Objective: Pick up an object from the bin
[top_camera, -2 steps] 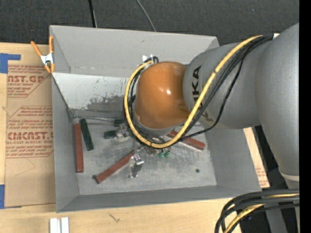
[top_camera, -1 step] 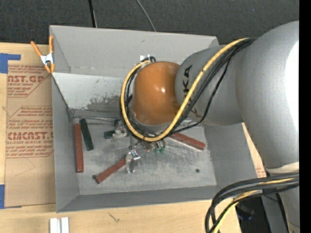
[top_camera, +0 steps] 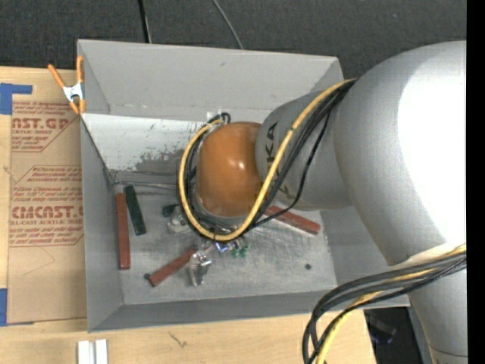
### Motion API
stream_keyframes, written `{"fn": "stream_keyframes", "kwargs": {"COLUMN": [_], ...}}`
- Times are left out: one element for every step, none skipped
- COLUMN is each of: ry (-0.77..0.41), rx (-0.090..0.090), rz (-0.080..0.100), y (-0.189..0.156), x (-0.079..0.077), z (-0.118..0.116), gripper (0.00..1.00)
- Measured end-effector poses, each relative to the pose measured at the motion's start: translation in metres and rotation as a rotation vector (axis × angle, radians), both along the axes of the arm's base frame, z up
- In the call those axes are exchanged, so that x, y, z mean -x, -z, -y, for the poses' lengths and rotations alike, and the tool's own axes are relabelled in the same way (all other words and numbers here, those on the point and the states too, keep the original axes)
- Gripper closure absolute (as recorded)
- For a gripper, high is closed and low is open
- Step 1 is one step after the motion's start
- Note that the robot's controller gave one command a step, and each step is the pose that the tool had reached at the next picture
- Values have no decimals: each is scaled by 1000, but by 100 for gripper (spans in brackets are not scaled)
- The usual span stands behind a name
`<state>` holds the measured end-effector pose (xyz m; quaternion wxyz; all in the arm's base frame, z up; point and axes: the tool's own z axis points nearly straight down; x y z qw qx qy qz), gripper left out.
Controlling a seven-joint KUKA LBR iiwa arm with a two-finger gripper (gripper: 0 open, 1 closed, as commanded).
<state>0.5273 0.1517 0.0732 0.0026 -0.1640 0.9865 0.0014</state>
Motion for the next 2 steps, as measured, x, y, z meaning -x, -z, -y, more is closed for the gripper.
{"fn": "stream_keyframes", "kwargs": {"ry": [24, 28], "rx": [-5, -5], "rz": [6, 4], "y": [-1, -2], "x": [-10, -10], "z": [-1, -1], "gripper": [100, 100]}}
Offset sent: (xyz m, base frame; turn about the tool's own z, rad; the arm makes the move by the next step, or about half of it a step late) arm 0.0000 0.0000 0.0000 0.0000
